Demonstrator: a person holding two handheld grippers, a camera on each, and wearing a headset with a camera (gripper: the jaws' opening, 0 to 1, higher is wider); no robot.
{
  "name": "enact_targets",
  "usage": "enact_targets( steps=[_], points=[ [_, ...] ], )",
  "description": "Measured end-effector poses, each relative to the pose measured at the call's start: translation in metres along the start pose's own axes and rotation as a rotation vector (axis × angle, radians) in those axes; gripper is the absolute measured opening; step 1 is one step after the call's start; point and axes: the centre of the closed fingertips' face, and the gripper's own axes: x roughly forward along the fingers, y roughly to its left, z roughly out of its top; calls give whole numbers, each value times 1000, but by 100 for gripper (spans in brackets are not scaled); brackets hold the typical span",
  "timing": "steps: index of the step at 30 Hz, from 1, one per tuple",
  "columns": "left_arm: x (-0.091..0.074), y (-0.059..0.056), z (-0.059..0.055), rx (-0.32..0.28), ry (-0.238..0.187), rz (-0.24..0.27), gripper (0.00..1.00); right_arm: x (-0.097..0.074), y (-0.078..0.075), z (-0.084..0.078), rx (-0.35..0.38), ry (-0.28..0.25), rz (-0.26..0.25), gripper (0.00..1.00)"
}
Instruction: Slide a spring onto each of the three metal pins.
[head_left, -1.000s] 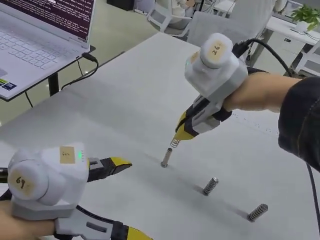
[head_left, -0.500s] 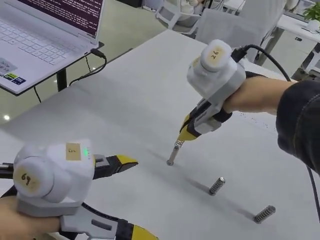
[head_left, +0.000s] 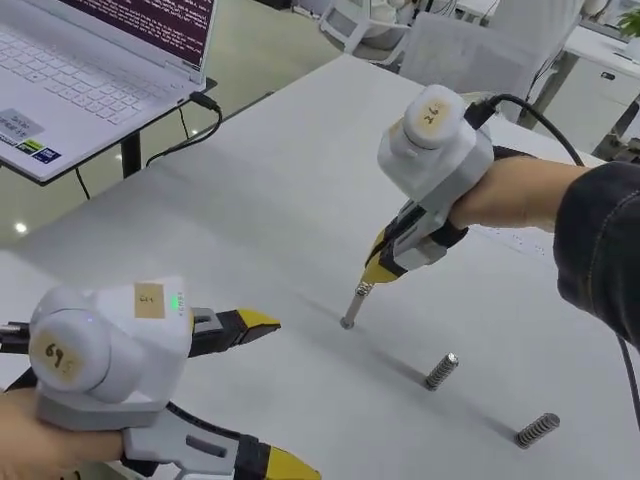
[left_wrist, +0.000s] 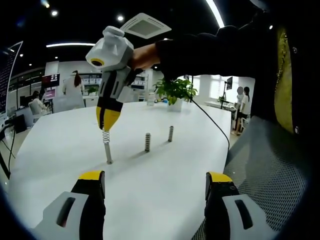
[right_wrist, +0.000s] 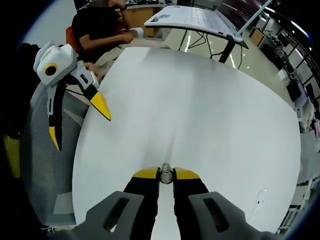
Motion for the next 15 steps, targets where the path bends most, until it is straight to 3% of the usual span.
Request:
enact_targets(
  steps=[15],
  points=[
    [1, 1, -2, -5, 6, -12, 78, 13, 0, -7, 2, 25, 5, 7]
  ],
)
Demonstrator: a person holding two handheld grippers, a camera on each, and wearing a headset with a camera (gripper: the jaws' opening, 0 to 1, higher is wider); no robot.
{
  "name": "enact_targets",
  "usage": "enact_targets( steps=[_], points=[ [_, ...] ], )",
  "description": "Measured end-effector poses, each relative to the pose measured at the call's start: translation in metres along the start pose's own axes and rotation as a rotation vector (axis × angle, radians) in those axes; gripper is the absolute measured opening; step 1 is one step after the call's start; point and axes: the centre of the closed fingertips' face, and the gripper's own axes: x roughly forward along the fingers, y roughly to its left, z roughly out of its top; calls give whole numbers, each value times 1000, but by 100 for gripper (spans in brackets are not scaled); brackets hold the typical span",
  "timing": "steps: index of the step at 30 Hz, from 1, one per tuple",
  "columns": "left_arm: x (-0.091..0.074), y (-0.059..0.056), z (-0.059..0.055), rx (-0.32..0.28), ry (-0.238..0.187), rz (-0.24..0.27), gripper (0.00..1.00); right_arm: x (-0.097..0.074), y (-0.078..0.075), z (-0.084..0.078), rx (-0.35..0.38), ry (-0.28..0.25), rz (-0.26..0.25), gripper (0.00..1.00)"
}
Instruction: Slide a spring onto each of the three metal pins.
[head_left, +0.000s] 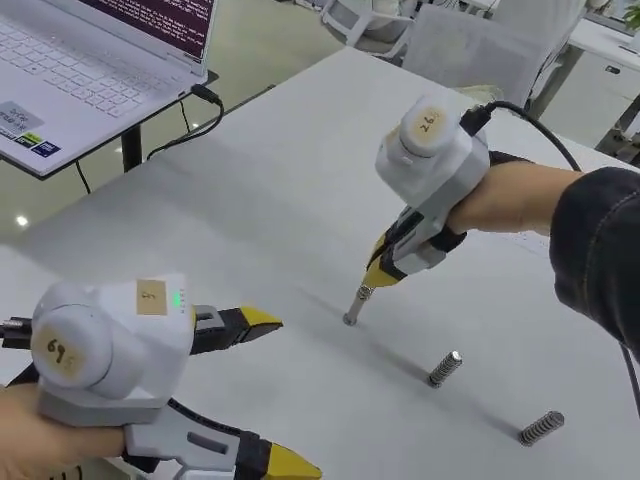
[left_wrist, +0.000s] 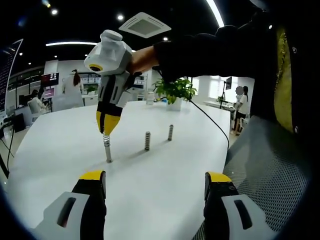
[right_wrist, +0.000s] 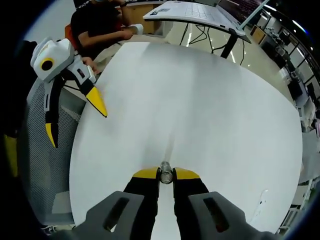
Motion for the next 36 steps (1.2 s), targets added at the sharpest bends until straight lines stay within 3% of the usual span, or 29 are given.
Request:
enact_targets(
  steps=[16, 25, 36],
  points=[
    [0, 0, -3, -14, 6, -3, 76, 28, 7, -9, 20, 15, 28, 8],
    [0, 0, -4, -11, 9, -3, 76, 37, 21, -9, 15, 23, 55, 8],
    [-2, -1, -3, -13, 6, 4, 75, 43, 24, -9, -6, 40, 55, 8]
  ],
)
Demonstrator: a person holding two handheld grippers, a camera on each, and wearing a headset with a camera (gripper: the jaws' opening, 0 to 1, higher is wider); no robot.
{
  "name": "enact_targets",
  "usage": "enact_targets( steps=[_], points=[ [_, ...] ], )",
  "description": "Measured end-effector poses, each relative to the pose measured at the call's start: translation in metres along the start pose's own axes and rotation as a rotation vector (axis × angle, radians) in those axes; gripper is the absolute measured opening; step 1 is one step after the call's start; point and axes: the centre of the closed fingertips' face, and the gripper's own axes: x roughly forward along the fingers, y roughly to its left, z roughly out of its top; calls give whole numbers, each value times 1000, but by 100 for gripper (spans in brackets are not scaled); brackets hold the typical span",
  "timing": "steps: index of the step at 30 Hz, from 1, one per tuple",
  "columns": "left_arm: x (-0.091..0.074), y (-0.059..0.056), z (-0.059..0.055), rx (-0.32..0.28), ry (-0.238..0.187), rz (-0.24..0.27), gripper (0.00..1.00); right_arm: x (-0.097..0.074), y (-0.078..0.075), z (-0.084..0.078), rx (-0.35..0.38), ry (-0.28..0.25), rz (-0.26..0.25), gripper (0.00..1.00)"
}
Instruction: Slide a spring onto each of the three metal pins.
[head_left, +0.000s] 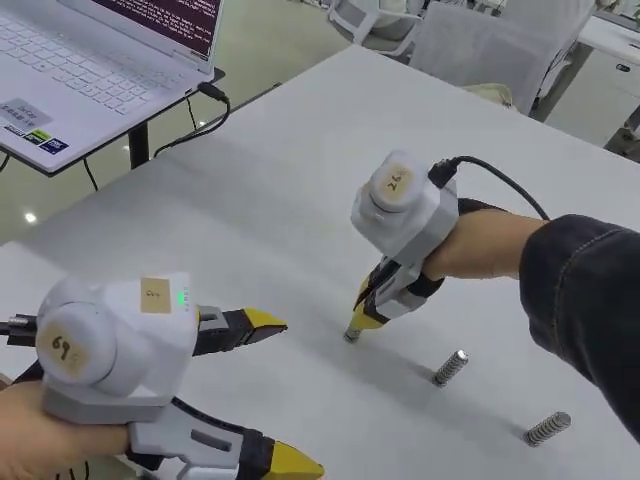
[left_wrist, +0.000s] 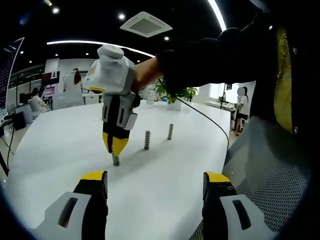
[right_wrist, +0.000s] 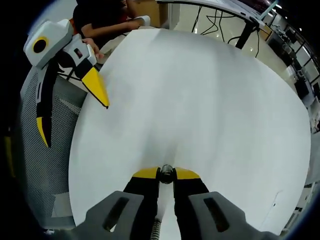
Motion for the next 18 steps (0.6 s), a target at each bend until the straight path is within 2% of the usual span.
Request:
enact_targets(
  steps=[8, 18],
  points=[
    [0, 1, 1, 1, -1, 1, 74, 0, 1, 1, 1, -7, 2, 9],
    [0, 0, 1, 0, 0, 3, 75, -1, 4, 3, 4, -25, 4, 21]
  ],
)
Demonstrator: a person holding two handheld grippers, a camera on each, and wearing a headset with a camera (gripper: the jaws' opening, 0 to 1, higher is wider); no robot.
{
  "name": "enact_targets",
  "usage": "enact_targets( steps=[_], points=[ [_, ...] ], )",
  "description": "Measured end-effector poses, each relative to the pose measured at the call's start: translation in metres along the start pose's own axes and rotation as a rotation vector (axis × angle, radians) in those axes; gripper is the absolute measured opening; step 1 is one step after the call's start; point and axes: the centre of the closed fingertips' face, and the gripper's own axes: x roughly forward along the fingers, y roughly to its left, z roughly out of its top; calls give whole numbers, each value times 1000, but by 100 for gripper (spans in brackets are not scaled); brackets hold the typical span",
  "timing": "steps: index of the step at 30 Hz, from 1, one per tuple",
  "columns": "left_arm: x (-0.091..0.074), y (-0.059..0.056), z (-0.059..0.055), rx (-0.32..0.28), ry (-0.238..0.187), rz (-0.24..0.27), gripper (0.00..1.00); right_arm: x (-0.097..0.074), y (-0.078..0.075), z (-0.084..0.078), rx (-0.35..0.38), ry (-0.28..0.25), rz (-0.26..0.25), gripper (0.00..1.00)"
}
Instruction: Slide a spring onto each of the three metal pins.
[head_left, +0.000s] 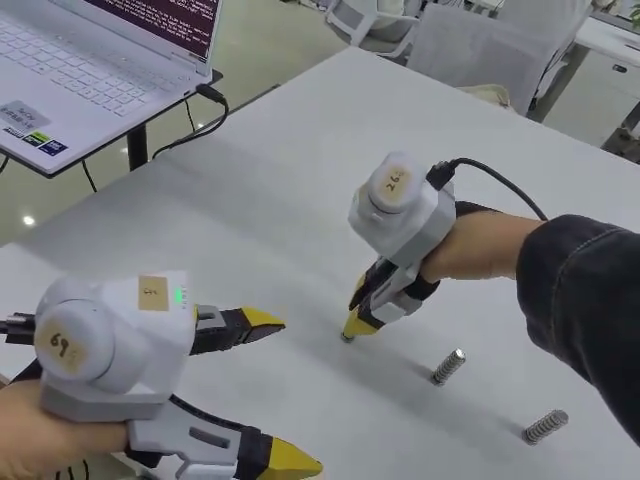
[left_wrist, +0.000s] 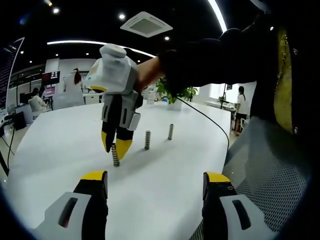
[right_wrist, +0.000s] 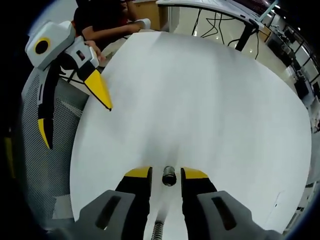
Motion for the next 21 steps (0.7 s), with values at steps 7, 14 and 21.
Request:
enact_targets(
  steps=[7, 14, 21],
  points=[
    [1, 0, 0, -1, 1, -1, 75, -2, 1, 2, 13, -27, 3, 38],
    [2, -1, 2, -1, 1, -4, 75, -4, 0, 2, 36, -65, -17, 59],
    [3, 1, 3, -3, 1, -3, 75, -9, -5, 3, 61, -116, -54, 71]
  ],
)
